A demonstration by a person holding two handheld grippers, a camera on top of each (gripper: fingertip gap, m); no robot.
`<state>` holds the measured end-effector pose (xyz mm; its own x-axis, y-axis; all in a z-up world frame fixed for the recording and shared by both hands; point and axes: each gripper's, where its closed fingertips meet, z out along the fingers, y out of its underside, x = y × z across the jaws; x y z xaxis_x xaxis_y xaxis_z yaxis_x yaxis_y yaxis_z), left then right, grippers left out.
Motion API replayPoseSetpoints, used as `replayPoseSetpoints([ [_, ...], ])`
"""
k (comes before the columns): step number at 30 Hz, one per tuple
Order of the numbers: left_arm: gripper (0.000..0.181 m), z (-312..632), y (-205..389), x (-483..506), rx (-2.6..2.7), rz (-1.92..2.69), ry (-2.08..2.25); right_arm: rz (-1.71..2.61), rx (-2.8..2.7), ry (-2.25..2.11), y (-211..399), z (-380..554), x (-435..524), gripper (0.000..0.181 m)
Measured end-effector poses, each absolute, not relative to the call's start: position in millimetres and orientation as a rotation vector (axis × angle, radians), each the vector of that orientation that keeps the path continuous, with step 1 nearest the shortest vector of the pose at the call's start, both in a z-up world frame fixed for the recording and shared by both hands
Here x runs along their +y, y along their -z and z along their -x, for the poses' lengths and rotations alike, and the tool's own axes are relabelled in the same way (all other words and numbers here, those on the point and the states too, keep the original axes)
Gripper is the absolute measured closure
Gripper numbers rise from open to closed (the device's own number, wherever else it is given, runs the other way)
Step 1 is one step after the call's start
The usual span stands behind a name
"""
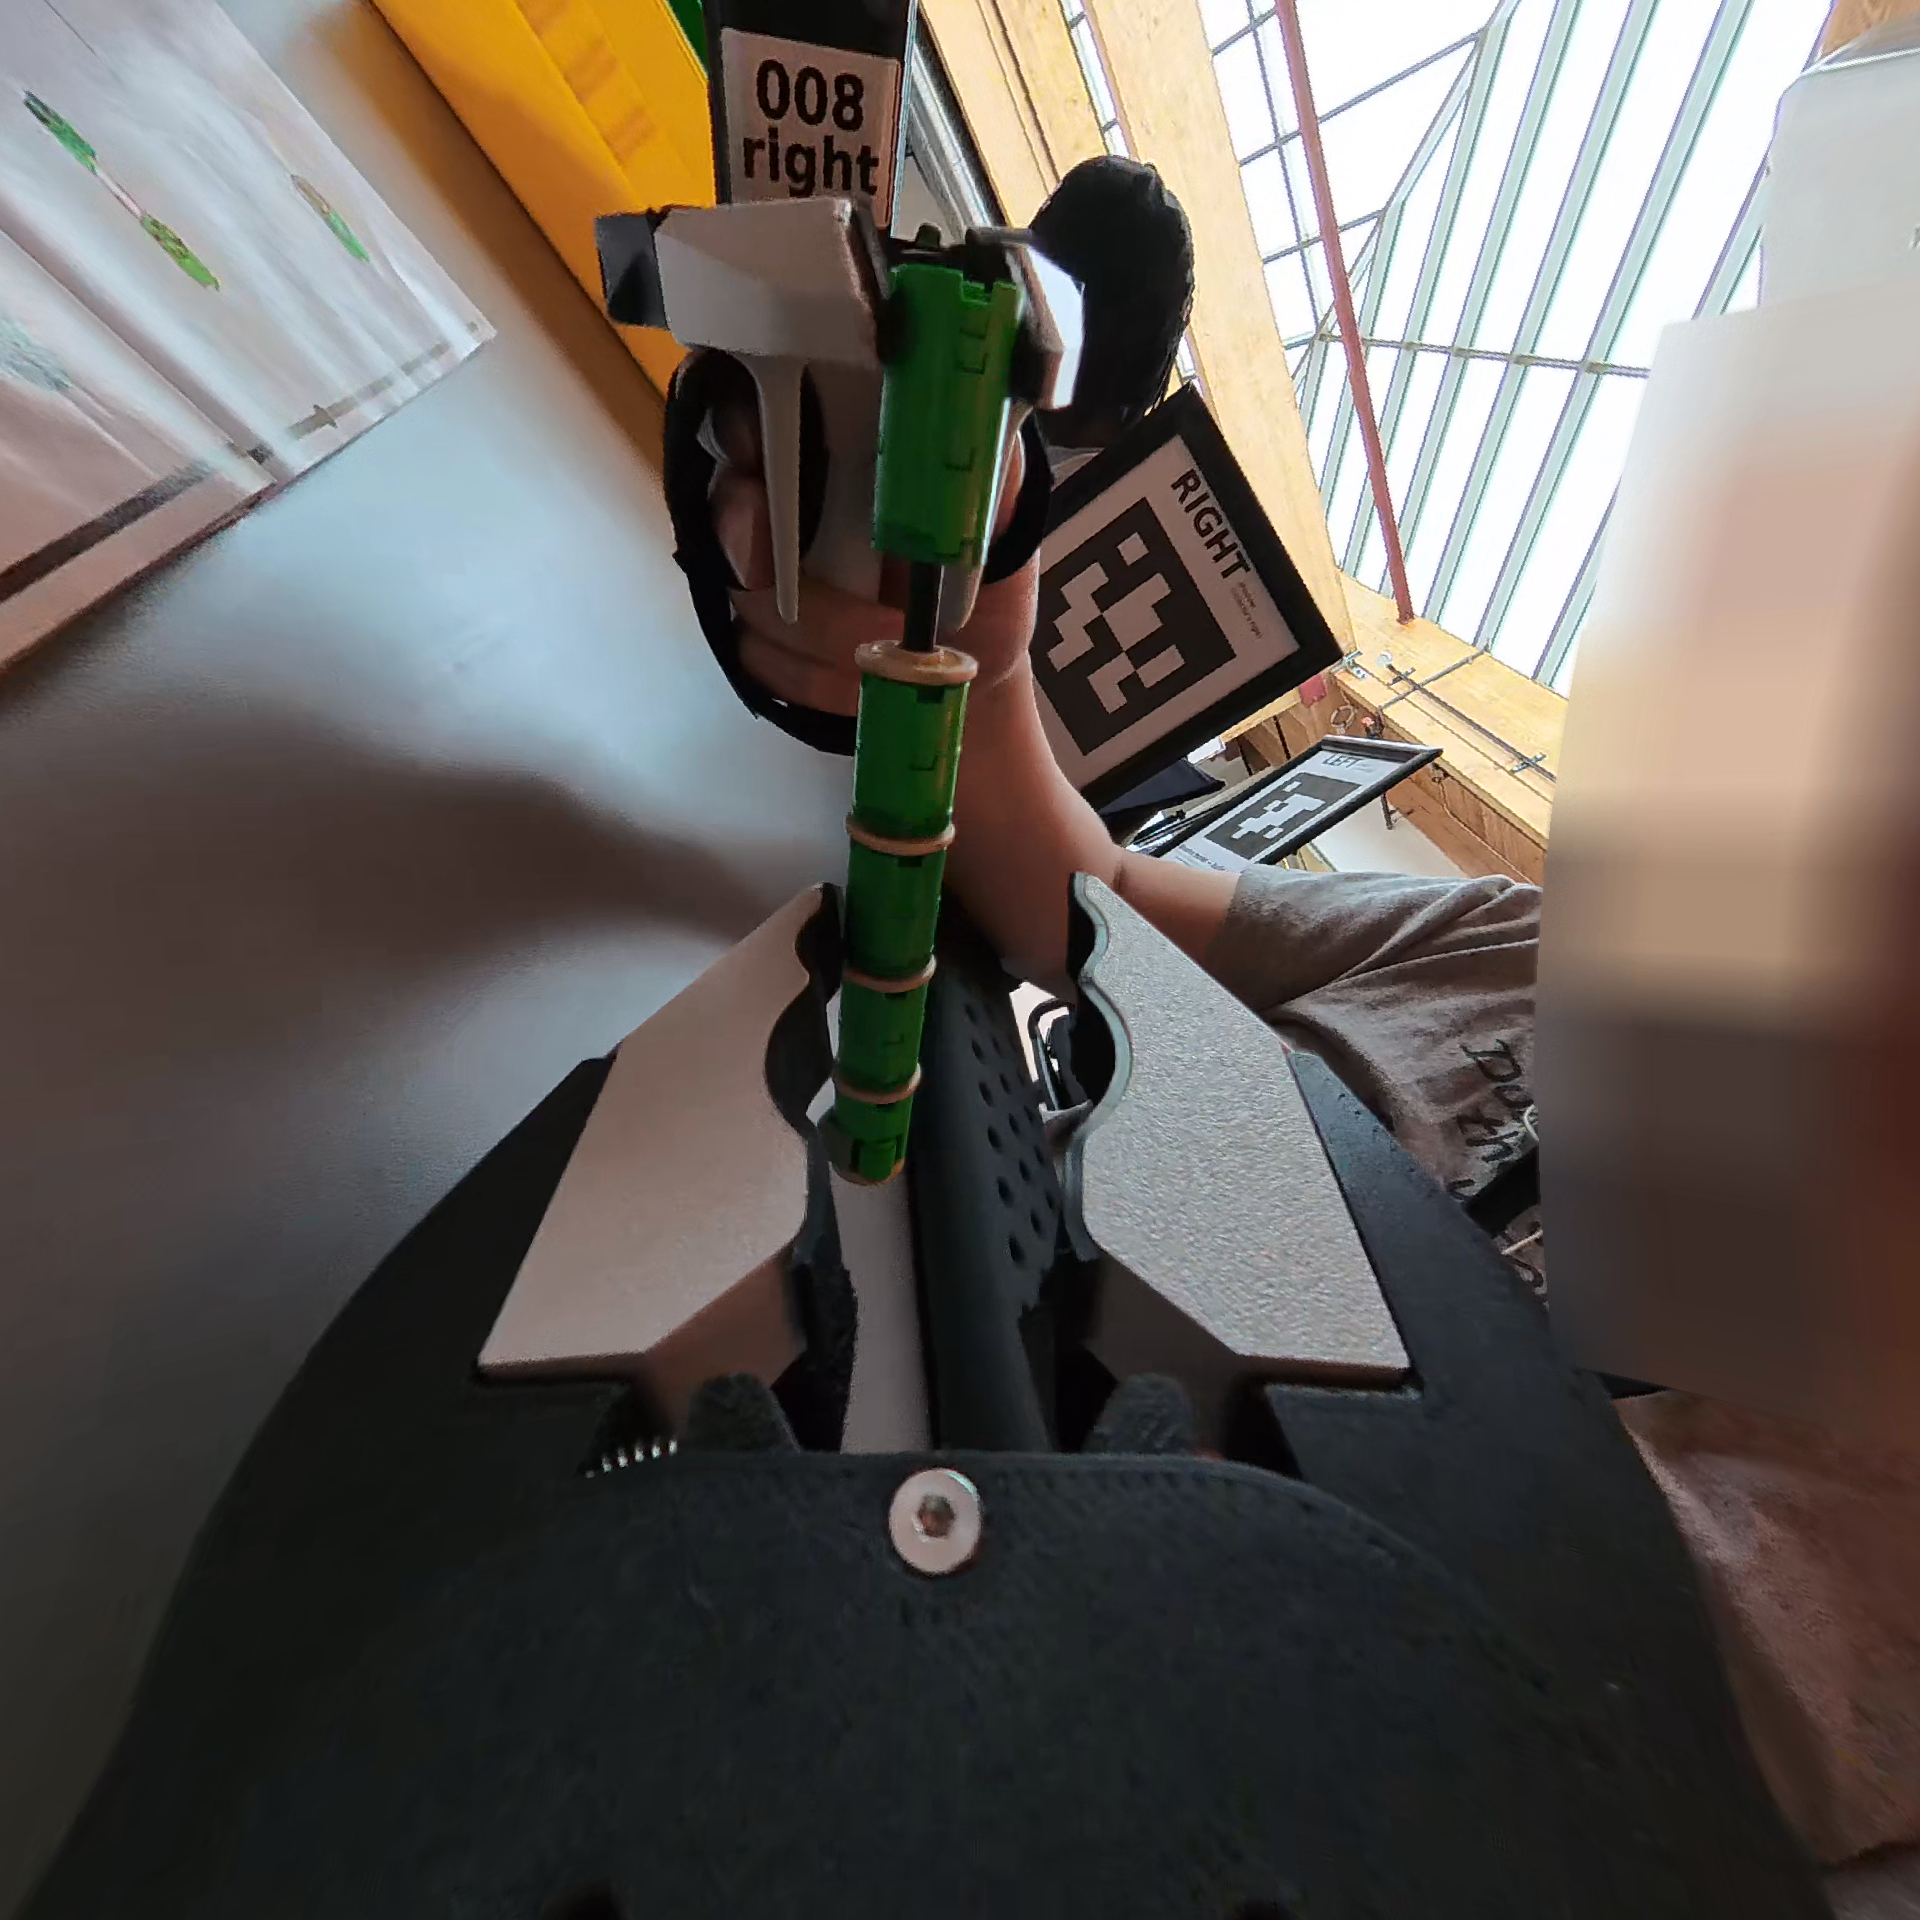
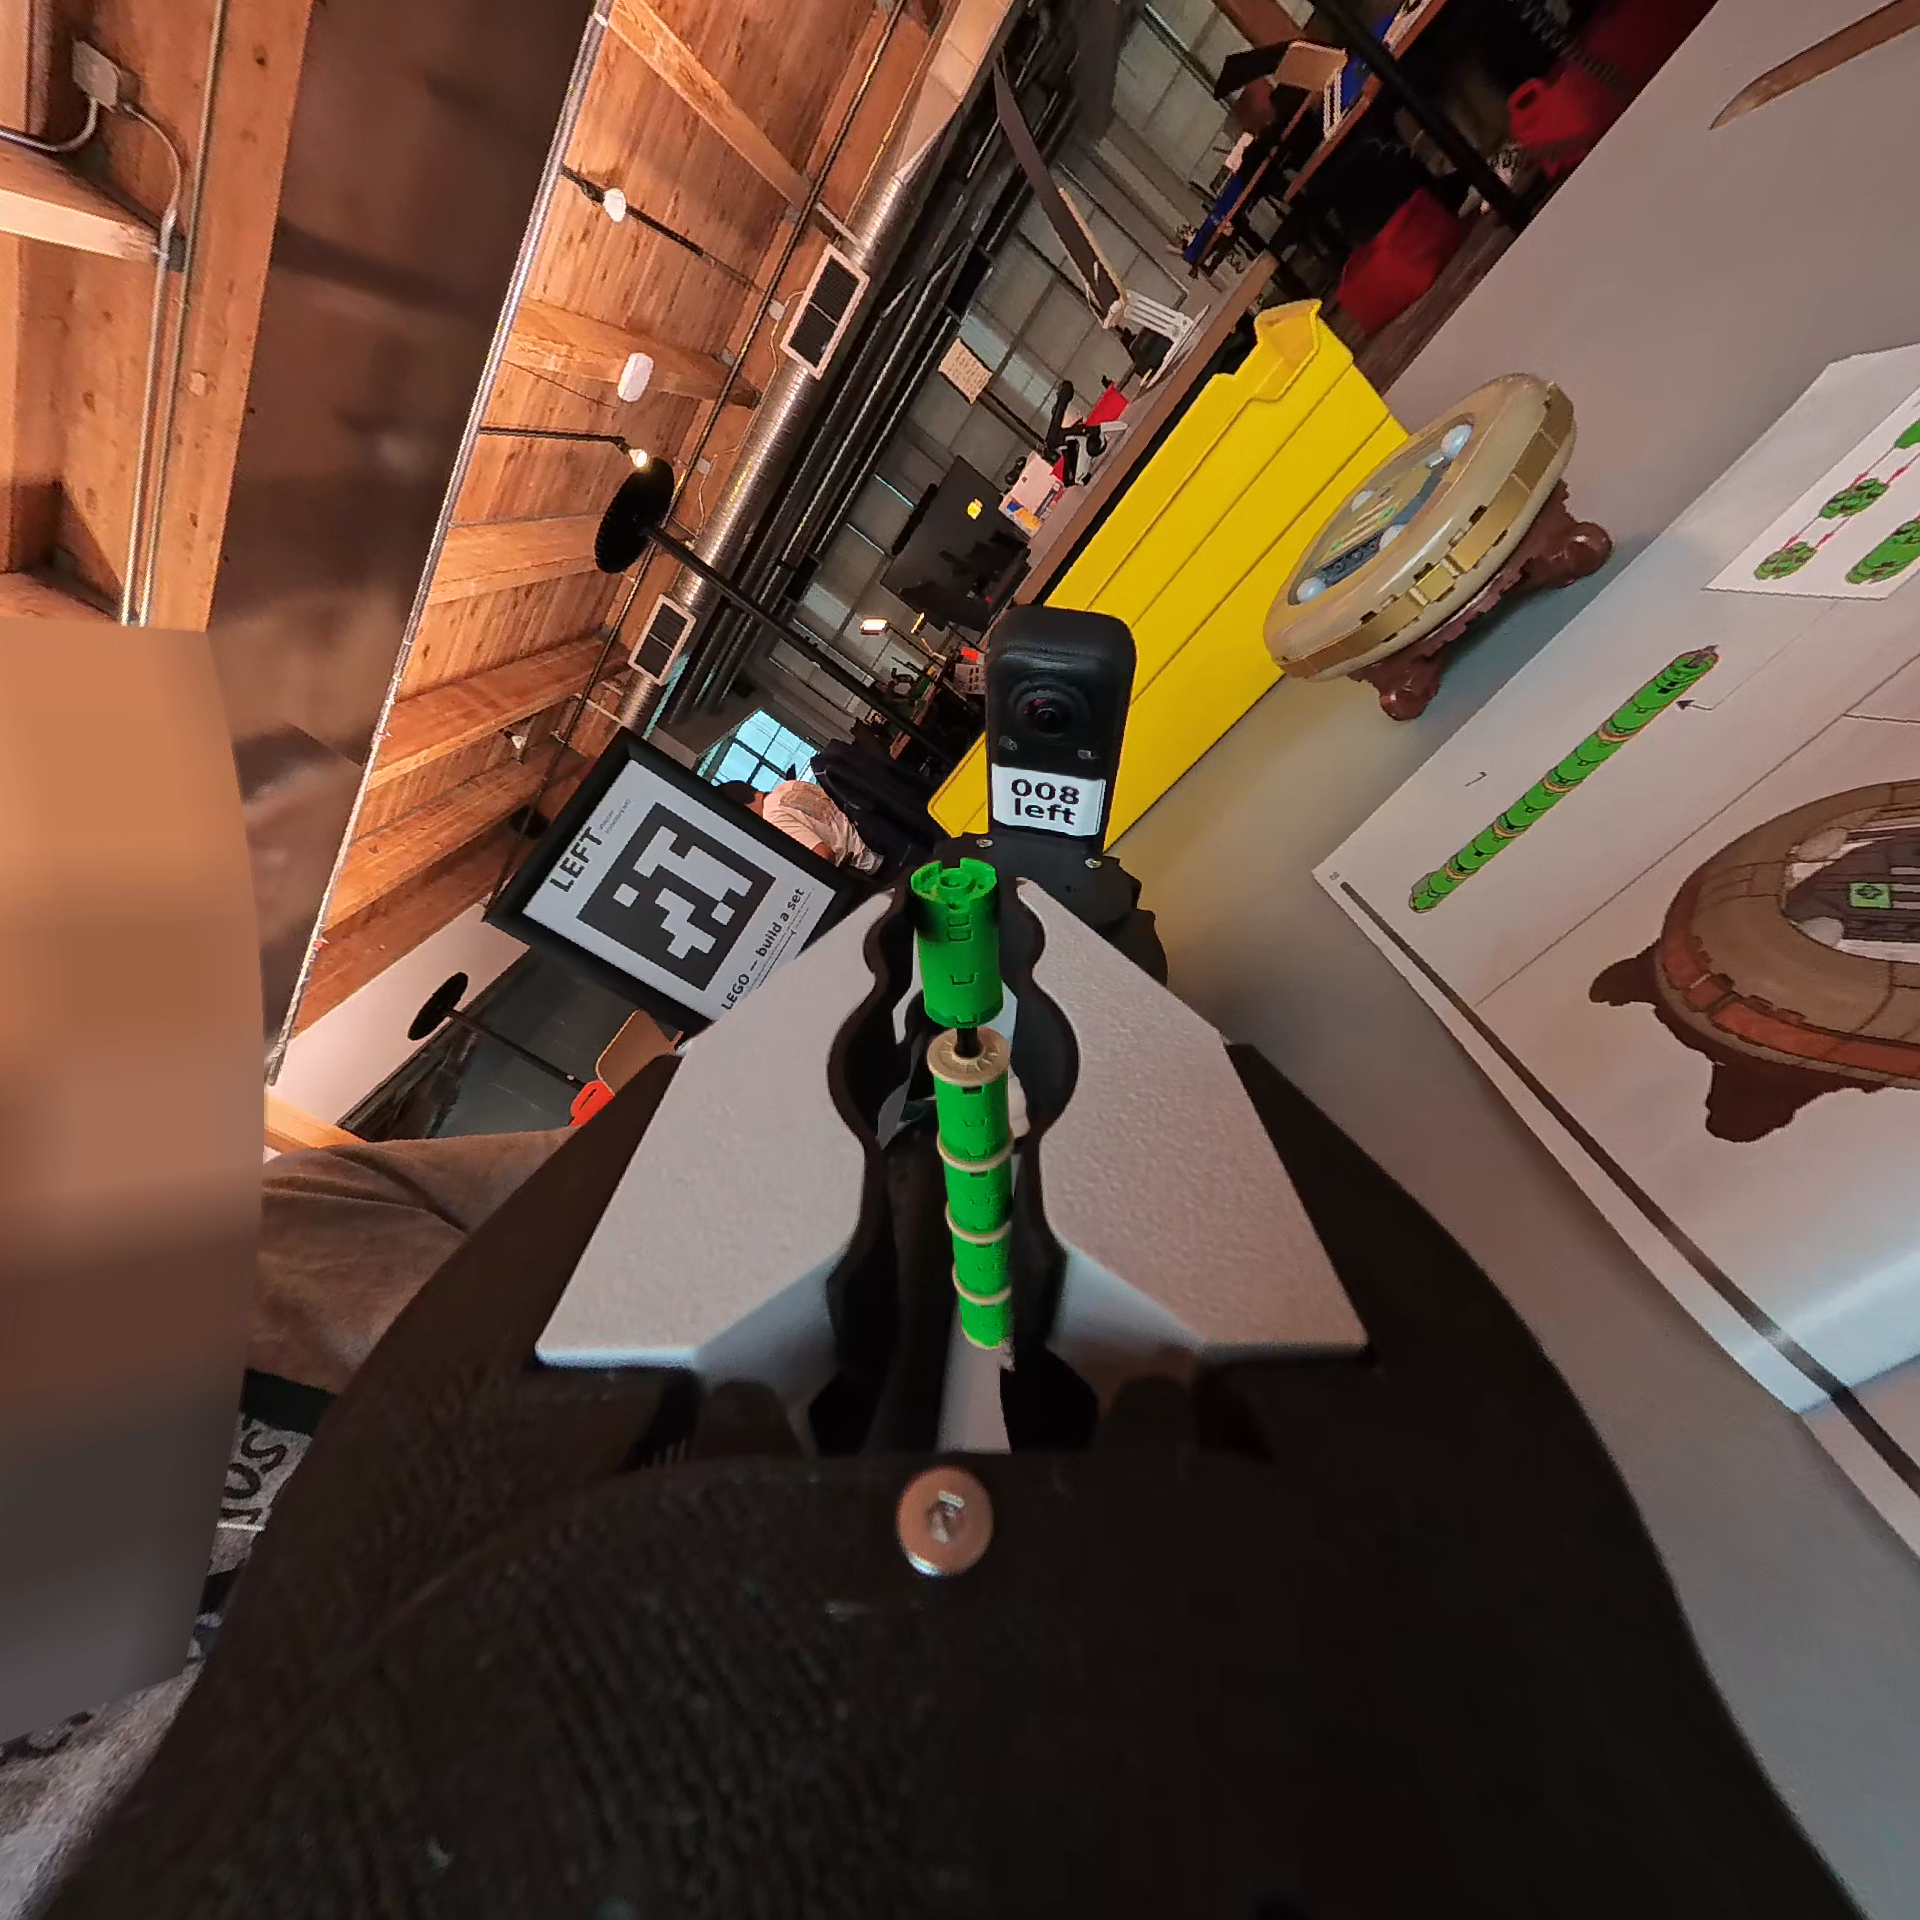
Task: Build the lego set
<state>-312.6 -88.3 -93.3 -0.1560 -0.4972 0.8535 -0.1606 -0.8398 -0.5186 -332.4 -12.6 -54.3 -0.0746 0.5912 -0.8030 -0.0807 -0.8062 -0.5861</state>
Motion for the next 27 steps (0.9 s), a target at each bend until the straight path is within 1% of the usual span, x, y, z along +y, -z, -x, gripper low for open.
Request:
replayPoseSetpoints([
  [5,0.139,310,98,-85,0.773,1.891,2.026,1.739,-0.542,-1.94,54,335,-13,0.167],
  [10,0.14,312,103,-78,0.825,1.891,1.838,1.7,-0.511,-1.957,47,334,-11,0.167],
  [12,0.14,308,106,-86,0.881,1.912,1.846,1.684,-0.502,-1.949,45,333,-10,0.167],
  [13,0.145,306,108,-90,0.908,1.919,1.858,1.676,-0.496,-1.945,44,332,-9,0.167],
  [14,0.16,305,108,-94,0.937,1.918,1.865,1.664,-0.49,-1.945,42,331,-9,0.167],
  [15,0.166,304,108,-96,0.961,1.91,1.863,1.653,-0.496,-1.951,41,332,-10,0.167],
  [18,0.166,303,111,-97,0.991,1.928,1.812,1.632,-0.525,-1.95,42,332,-12,0.167],
  [21,0.166,304,115,-98,0.987,1.955,1.805,1.629,-0.571,-1.954,43,331,-14,0.156],
  [26,0.166,306,119,-93,0.941,1.985,1.822,1.666,-0.589,-1.896,55,336,-13,0.152],
  [27,0.167,306,120,-93,0.936,1.987,1.826,1.658,-0.574,-1.912,54,337,-13,0.154],
])
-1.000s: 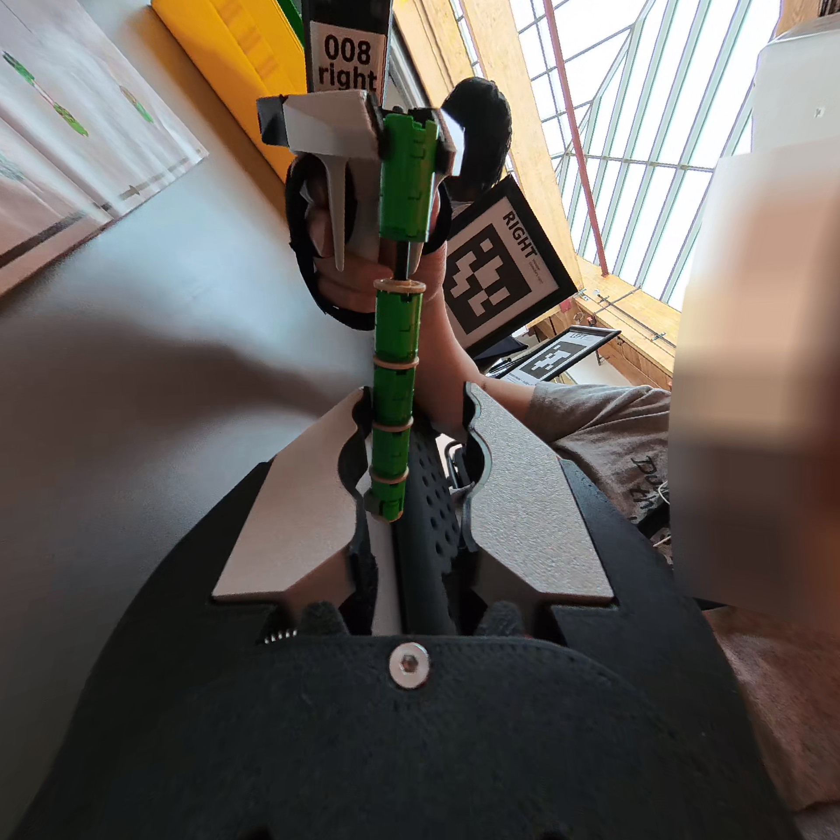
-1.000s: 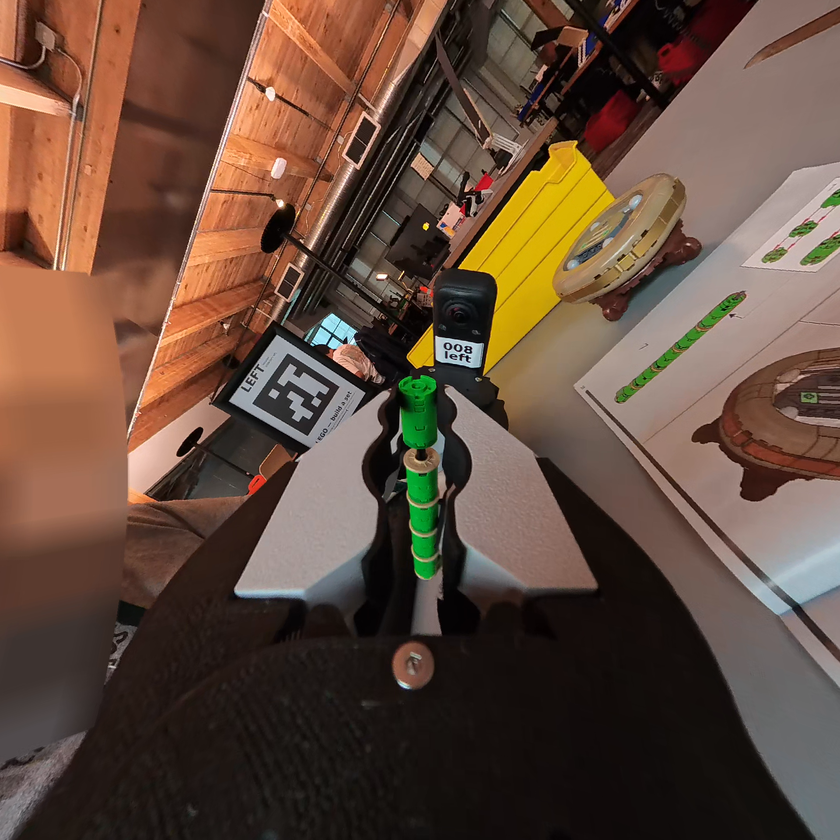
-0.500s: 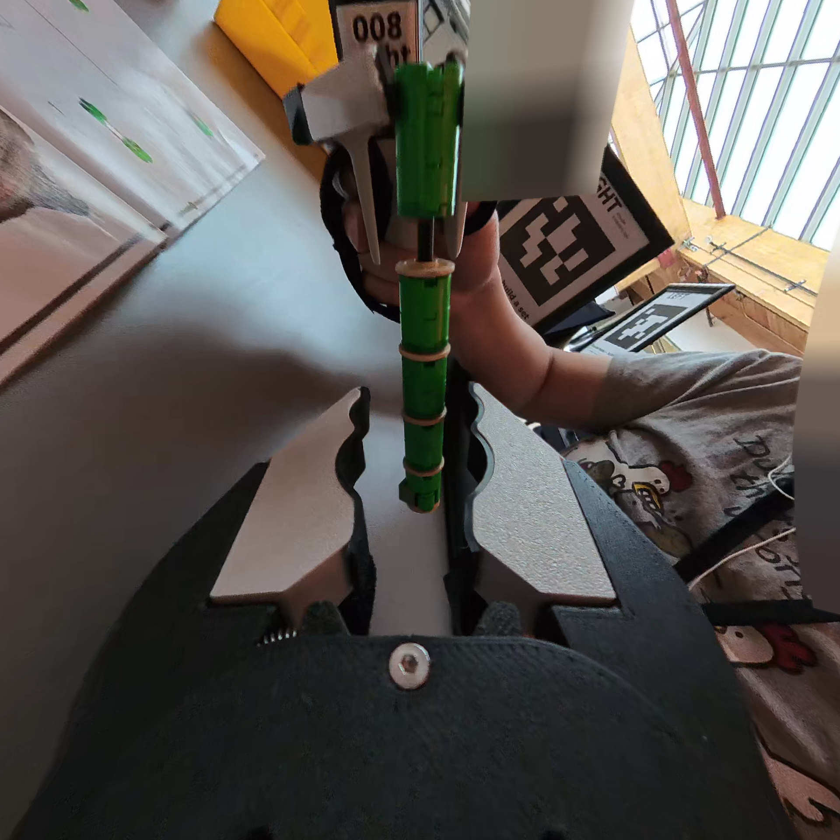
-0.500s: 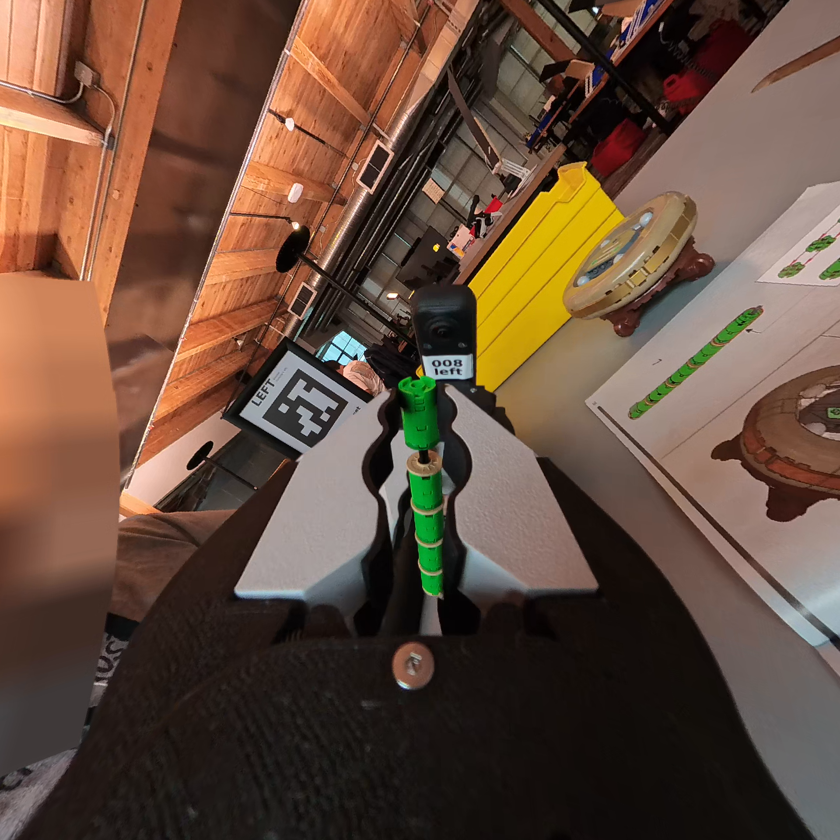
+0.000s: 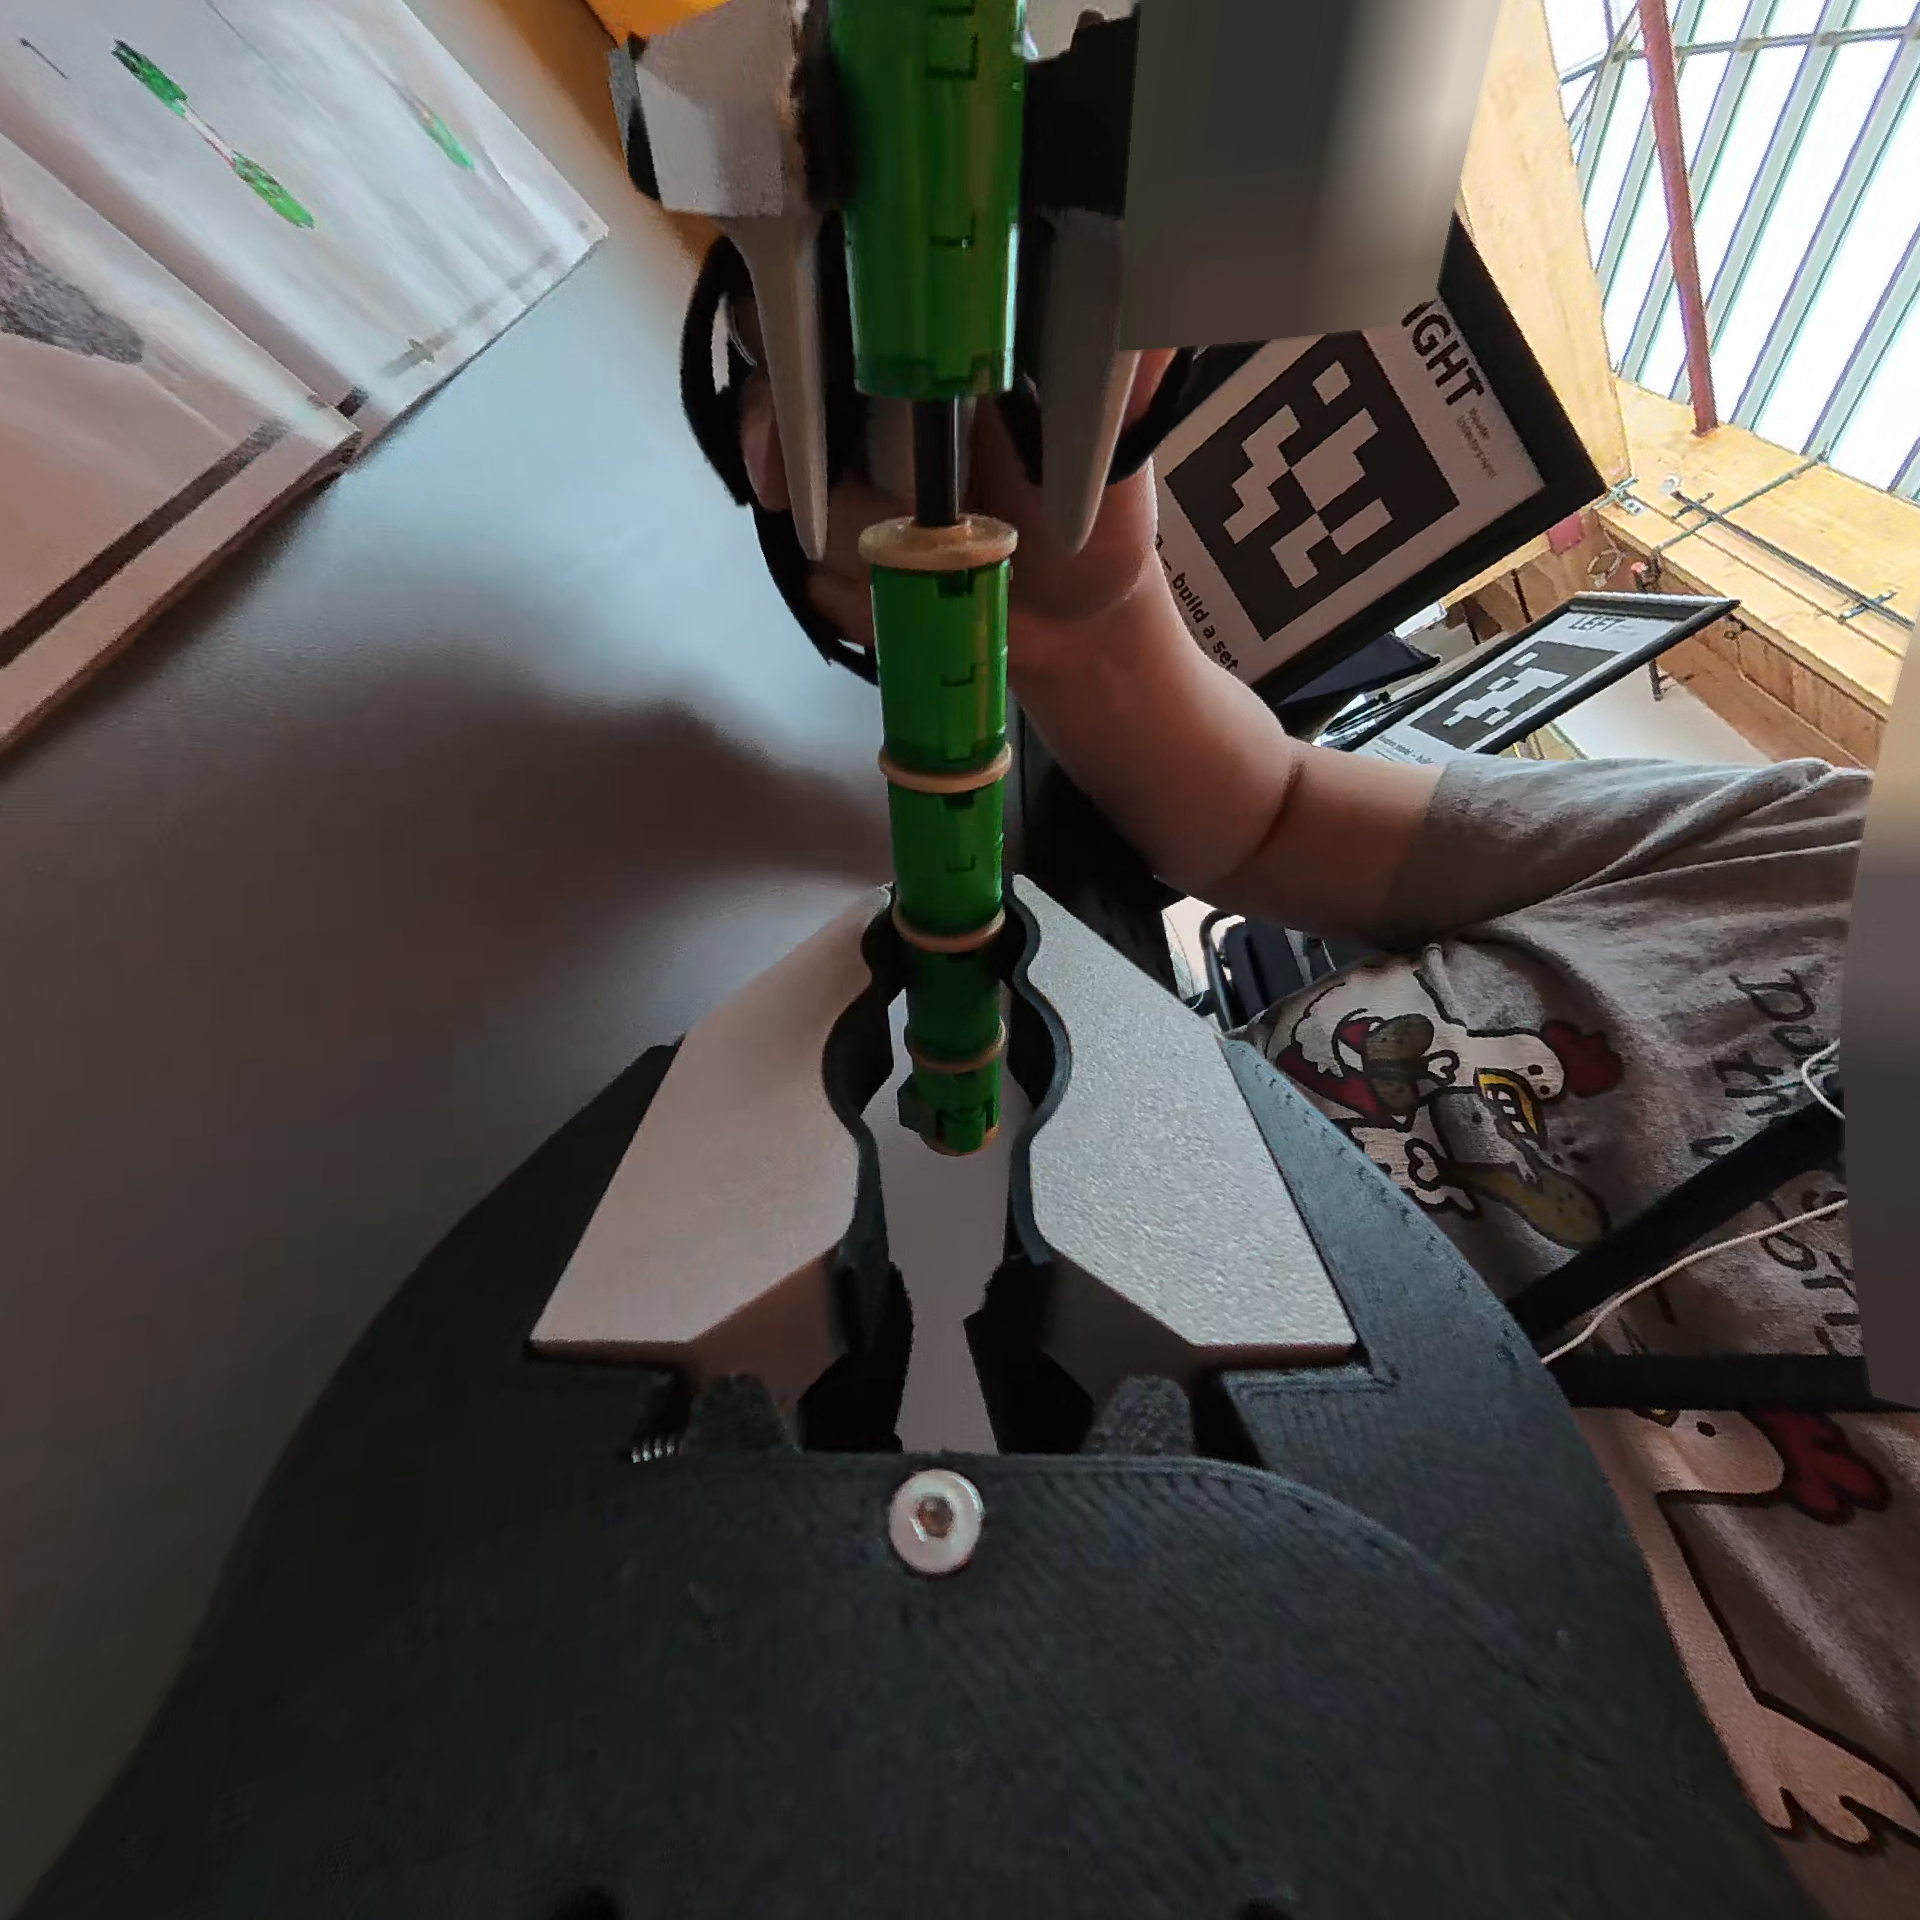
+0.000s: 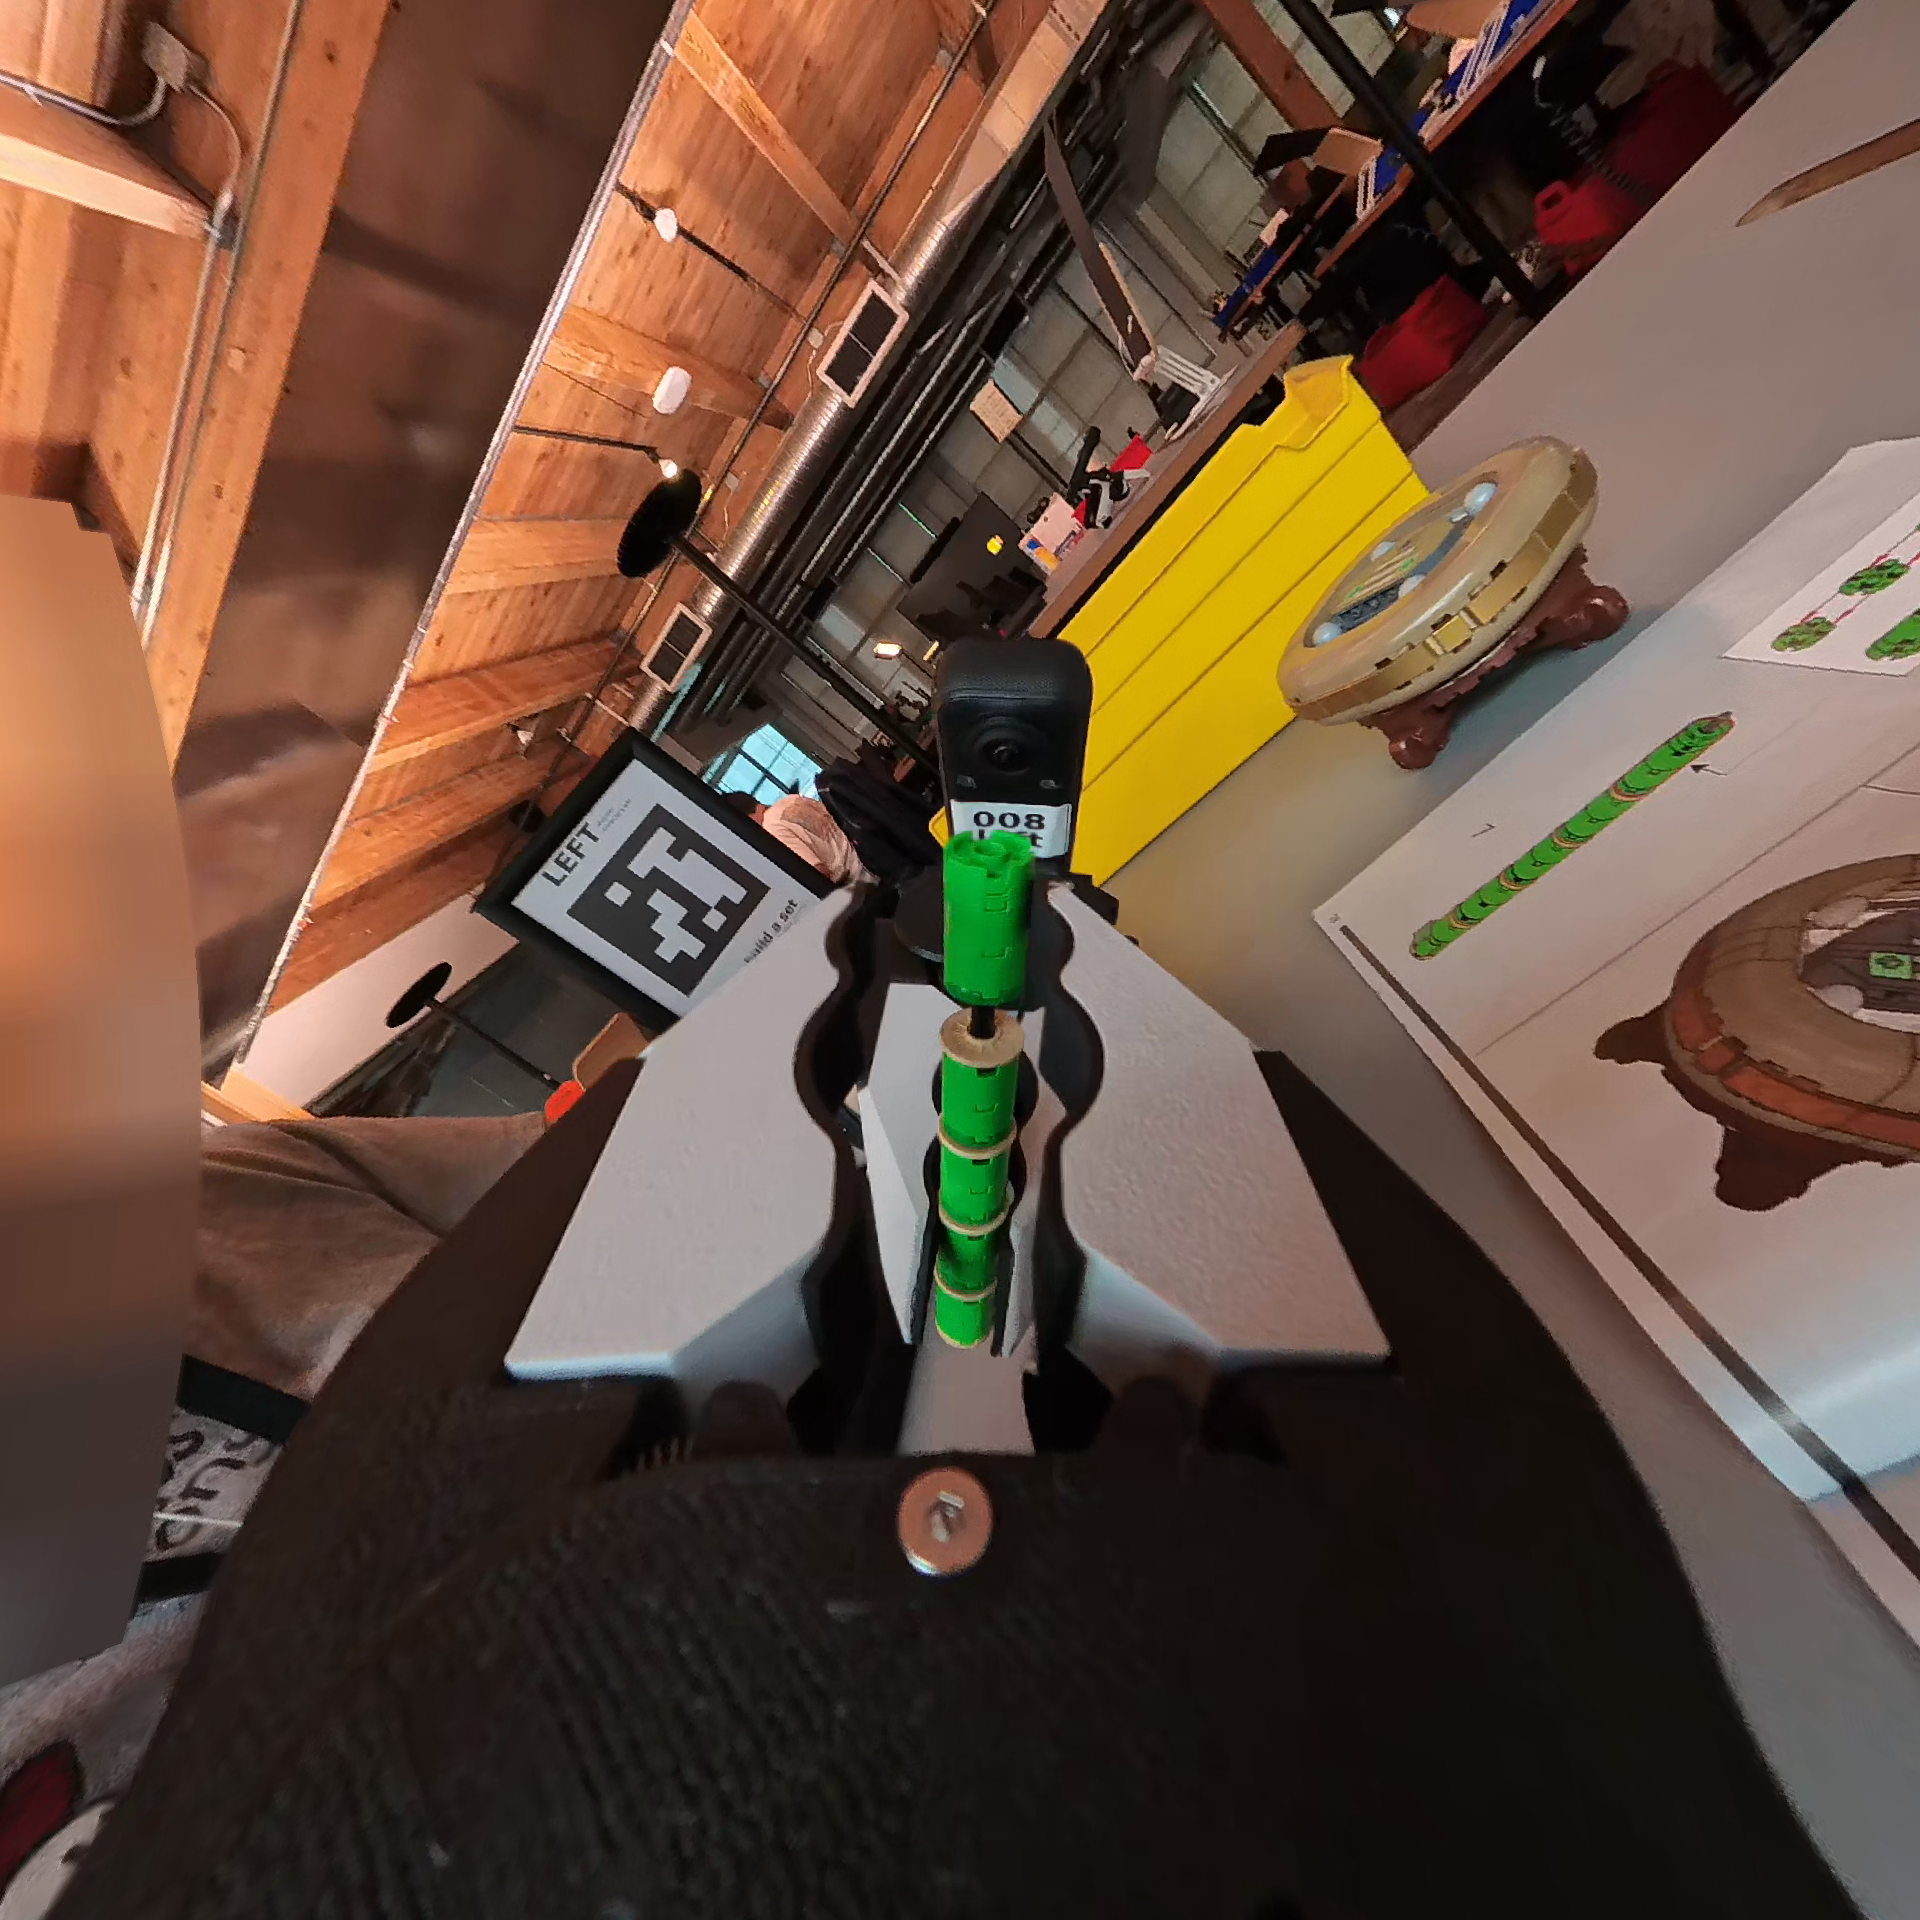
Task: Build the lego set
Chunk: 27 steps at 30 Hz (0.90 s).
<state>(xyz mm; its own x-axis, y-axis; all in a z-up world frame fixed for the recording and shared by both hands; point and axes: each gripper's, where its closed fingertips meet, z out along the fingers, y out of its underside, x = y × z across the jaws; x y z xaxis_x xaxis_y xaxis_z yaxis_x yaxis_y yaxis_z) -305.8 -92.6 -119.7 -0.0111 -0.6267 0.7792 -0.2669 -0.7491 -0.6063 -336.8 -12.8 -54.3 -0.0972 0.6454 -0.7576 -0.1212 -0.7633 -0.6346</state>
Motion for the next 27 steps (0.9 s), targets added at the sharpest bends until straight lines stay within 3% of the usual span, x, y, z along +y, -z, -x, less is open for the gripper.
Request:
replayPoseSetpoints([
  [4,0.167,306,121,-93,0.937,2.001,1.823,1.648,-0.485,-1.953,61,337,-7,0.167],
  [15,0.166,308,128,-86,0.961,2.024,1.687,1.517,-0.531,-1.975,53,338,-12,0.167],
  [23,0.166,304,131,-68,1.295,1.784,1.149,1.277,-1.035,-1.592,27,340,-47,0.166],
  [27,0.145,307,118,-66,1.247,1.708,1.159,1.148,-1.235,-1.357,36,347,-63,0.166],
])
